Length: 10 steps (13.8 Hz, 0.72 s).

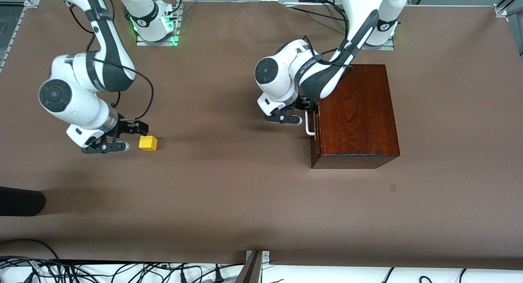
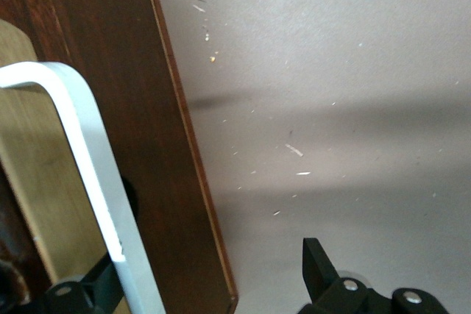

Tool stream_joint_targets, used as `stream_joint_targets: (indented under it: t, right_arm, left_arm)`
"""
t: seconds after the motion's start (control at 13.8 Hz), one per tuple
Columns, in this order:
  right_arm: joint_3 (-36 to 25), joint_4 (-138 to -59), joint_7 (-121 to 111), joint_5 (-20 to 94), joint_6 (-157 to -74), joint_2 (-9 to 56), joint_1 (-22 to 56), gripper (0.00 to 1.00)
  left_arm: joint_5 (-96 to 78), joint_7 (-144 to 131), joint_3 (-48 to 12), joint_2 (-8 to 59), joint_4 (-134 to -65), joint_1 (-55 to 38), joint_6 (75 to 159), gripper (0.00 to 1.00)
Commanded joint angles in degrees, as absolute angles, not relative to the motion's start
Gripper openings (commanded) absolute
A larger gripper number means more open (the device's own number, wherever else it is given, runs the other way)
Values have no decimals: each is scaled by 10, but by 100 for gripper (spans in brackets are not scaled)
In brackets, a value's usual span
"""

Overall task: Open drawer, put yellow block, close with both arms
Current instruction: 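Pull the drawer open with the left gripper while the right gripper grasps the cube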

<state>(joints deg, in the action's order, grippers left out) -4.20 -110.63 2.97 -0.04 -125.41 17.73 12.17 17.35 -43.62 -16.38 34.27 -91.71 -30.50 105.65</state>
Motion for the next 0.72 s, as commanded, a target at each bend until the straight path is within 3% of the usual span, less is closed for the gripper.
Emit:
stream_joint_targets:
  t: [0.0, 0.65]
  right_arm:
    - [-40, -1165, 38, 12, -1337, 179, 118, 100]
    - [-41, -1178, 35, 31, -1415, 241, 108, 100]
  left_arm:
    - [185, -477, -166, 359, -911, -324, 1089, 100]
    - [152, -518, -166, 398, -861, -360, 1151, 100]
